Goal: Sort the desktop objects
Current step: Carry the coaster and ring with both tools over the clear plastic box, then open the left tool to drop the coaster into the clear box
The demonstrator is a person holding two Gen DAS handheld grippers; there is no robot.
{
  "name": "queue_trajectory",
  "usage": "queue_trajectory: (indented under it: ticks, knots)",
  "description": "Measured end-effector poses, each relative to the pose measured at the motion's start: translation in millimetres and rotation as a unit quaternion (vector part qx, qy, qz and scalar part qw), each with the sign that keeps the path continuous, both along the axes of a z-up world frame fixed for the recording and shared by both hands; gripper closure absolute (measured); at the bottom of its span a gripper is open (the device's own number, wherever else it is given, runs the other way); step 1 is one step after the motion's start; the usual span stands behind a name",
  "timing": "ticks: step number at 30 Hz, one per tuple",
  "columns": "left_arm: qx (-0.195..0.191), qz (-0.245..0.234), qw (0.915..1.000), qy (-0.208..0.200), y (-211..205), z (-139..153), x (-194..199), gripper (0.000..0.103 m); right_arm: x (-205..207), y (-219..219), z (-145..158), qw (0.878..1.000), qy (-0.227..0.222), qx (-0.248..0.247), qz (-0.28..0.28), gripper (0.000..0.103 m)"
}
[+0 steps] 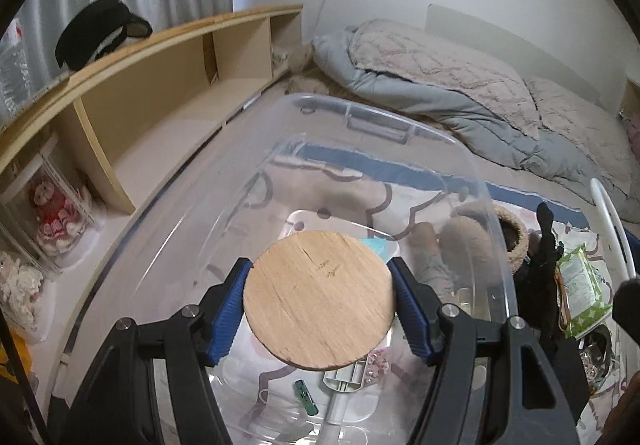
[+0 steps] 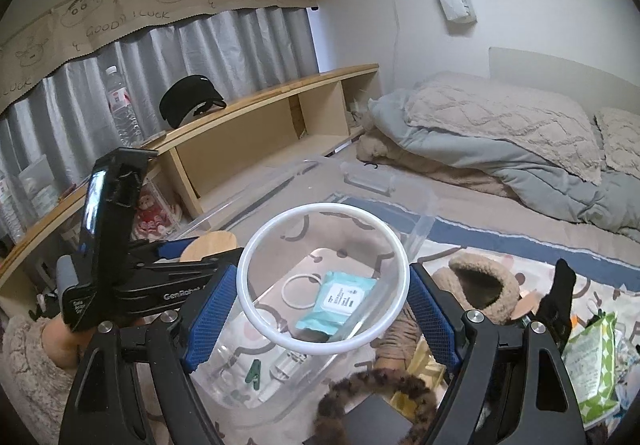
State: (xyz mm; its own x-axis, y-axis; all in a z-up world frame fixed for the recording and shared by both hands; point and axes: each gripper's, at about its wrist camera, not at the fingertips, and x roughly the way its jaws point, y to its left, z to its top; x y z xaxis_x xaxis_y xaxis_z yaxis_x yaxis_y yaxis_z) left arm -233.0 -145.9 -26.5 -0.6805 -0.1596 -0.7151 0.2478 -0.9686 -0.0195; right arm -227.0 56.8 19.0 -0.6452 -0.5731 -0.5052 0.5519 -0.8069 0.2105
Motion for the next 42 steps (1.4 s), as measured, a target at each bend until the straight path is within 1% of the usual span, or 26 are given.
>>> queue_trajectory:
  ticks: [4, 10, 16, 21, 28, 29, 30, 33, 36, 42]
  knots:
    - [0.006, 0.004, 0.9999, -0.015, -4.3, -4.6, -5.1, 0.035, -1.6, -6.9, -1.8, 1.0, -0.001, 0.004, 0.008, 0.018]
    - [0.008, 0.002, 0.9987, -0.05, -10.4, -18.1, -13.3, 0.035, -2.3, -9.0, -3.9, 1.0, -0.004, 0.009, 0.008, 0.018]
    - [0.02, 0.0, 0.9975, -0.068, -16.3, -23.1, -15.8, 0.035, 0.3, -12.4, -5.8, 1.0, -0.011, 0.012, 0.01, 0.018]
    - [0.011, -0.002, 0.9963, -0.085, -15.9, -30.7, -17.3, 0.035, 3.9, -13.7, -4.9, 1.0, -0.012, 0.015, 0.012, 0.018]
    - [0.011, 0.005, 0.9967, -0.081, -17.9, -32.1, -16.3, 0.035, 5.9, -14.6, -5.5, 1.0, -0.015, 0.014, 0.013, 0.018]
    - [0.01, 0.006, 0.9967, -0.08, -18.0, -31.8, -15.9, 0.031, 5.5, -15.4, -6.4, 1.0, -0.017, 0.014, 0.014, 0.018]
    - [0.009, 0.007, 0.9968, -0.079, -17.7, -31.4, -15.5, 0.024, 5.6, -15.9, -7.1, 1.0, -0.018, 0.015, 0.015, 0.018]
    - [0.001, 0.005, 0.9978, -0.067, -14.2, -26.6, -12.7, 0.016, 4.7, -17.8, -9.4, 1.0, -0.022, 0.016, 0.016, 0.018]
    - [-0.008, -0.001, 0.9981, -0.061, -10.6, -24.3, -10.9, 0.016, 3.9, -19.5, -10.6, 0.999, -0.023, 0.016, 0.016, 0.018]
    - [-0.008, -0.009, 0.9984, -0.055, -6.5, -20.9, -7.9, 0.016, 2.9, -22.3, -12.8, 0.999, -0.026, 0.018, 0.017, 0.018]
